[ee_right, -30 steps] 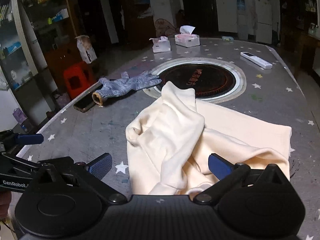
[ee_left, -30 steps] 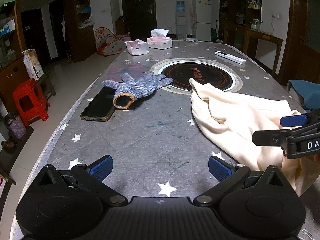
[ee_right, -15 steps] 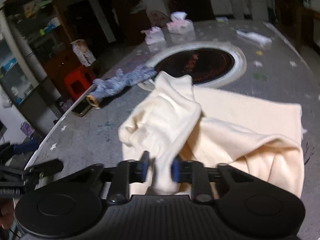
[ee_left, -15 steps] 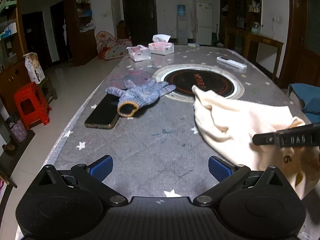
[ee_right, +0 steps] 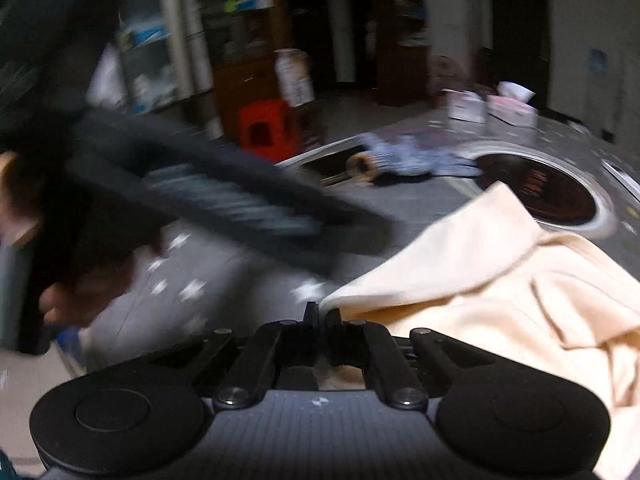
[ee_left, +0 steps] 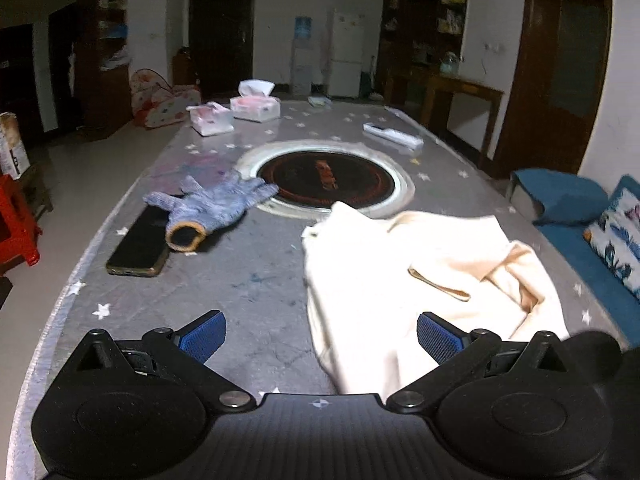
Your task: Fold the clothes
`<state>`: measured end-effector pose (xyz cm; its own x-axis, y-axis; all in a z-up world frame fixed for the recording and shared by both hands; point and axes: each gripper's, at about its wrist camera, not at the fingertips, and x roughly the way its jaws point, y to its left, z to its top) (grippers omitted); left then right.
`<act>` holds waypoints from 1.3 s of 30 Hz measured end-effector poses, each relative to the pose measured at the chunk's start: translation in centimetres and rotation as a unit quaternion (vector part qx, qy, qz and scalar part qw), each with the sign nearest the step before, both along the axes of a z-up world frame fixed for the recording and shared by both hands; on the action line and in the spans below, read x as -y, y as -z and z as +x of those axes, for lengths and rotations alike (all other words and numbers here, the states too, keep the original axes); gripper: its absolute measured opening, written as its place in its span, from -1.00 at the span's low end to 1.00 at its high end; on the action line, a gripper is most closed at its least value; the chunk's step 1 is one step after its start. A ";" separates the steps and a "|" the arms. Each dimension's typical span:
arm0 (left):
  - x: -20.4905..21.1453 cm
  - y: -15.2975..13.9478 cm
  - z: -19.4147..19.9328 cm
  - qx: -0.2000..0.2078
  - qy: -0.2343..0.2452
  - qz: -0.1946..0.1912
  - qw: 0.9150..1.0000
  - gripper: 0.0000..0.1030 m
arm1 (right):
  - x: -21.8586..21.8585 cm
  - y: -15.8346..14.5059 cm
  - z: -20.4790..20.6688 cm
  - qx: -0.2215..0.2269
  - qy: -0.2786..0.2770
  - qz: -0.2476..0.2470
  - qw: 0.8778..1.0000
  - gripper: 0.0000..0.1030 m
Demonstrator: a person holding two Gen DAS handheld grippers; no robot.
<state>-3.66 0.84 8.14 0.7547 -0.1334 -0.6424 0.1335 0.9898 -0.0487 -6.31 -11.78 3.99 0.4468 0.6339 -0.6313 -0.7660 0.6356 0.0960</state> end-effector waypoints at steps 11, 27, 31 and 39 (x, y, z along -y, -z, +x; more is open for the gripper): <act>0.6 3.6 2.4 -0.052 0.009 0.012 0.999 0.99 | 5.1 -1.5 -3.2 -0.001 0.020 0.002 1.000 -0.21; 0.4 5.8 3.4 -0.072 0.030 0.018 0.997 0.10 | 16.3 -1.1 8.0 0.042 0.263 -0.071 0.961 -0.18; 0.2 5.8 3.5 -0.067 0.035 0.019 0.997 -0.18 | 15.9 0.5 10.3 0.031 0.268 -0.094 0.958 -0.29; -0.4 5.7 3.1 -0.063 0.035 0.013 0.997 -0.46 | 15.8 1.5 10.7 0.011 0.273 -0.078 0.959 -0.83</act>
